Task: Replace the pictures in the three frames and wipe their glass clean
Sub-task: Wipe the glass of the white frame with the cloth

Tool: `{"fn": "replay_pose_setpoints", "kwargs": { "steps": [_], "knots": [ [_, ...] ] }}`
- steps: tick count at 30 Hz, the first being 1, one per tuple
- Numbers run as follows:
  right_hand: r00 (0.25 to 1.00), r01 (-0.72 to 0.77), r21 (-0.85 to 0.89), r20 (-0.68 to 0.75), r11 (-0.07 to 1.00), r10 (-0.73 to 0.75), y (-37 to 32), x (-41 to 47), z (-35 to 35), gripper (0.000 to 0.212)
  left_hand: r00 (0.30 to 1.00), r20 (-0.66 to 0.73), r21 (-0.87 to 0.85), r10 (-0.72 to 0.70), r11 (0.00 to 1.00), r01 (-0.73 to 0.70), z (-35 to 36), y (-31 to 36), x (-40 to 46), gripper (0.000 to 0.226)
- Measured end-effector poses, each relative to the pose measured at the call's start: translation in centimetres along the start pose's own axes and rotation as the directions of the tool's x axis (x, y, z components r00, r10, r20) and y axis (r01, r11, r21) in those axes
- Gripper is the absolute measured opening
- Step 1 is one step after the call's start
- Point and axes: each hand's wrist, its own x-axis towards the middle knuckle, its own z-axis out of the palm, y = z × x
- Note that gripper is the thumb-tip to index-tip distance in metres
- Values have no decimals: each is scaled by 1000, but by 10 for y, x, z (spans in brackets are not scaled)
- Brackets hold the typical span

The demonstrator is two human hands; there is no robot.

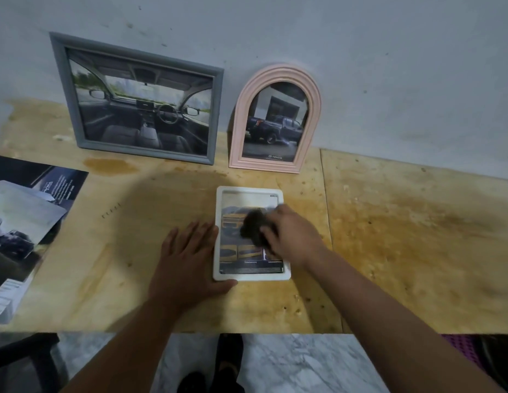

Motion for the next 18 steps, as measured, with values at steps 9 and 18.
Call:
{"fn": "replay_pose_setpoints", "kwargs": {
  "steps": [9,18],
  "knots": [
    [993,-61,-314,79,947,90,23,31,-2,30,999,29,17,-13,1000,12,1,-1,0,119],
    [921,195,-341,386,920,-52,11,-32,2,31,999,29,17,-33,999,33,-1,2,1,118]
  ]
}}
